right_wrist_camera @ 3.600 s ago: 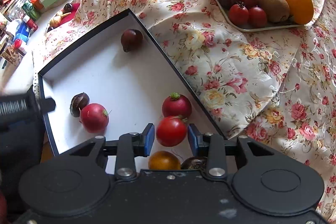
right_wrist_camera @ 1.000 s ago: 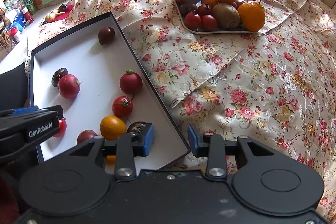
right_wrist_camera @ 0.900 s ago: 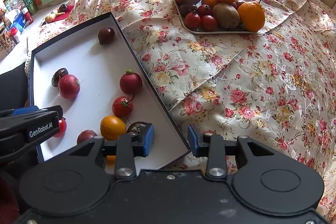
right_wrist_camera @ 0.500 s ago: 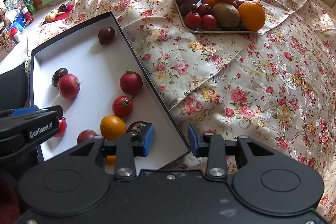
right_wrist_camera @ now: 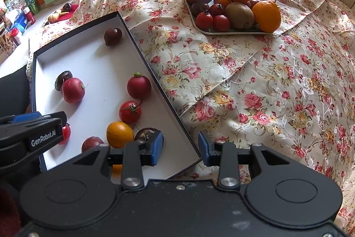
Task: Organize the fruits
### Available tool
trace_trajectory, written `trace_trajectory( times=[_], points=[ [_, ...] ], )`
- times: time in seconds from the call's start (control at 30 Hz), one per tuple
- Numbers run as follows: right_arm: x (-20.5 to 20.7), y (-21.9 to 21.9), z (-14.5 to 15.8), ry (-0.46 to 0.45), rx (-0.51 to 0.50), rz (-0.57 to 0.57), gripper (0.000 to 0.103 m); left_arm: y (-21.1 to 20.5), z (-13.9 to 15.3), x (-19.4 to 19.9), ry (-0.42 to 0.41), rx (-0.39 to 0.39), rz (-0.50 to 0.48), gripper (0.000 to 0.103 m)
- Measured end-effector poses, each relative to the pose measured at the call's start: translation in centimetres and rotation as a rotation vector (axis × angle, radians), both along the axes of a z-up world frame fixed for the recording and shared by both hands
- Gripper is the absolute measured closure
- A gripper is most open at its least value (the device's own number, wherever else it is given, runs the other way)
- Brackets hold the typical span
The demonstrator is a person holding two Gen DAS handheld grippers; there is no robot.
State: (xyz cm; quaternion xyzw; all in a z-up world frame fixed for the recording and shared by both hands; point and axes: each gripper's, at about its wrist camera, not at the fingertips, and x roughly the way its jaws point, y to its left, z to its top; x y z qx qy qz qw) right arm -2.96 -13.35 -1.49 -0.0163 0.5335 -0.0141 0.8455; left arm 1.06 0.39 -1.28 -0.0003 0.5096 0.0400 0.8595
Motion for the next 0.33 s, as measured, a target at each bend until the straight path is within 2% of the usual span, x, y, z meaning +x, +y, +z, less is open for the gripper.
trace_trajectory(
  times=[0.33],
  points=[
    [0.0, 0.16, 0.0, -0.001, -0.001, 0.003, 0.066, 0.01, 0.01, -0.03, -0.005, -0.001, -0.005, 0.059]
  ],
)
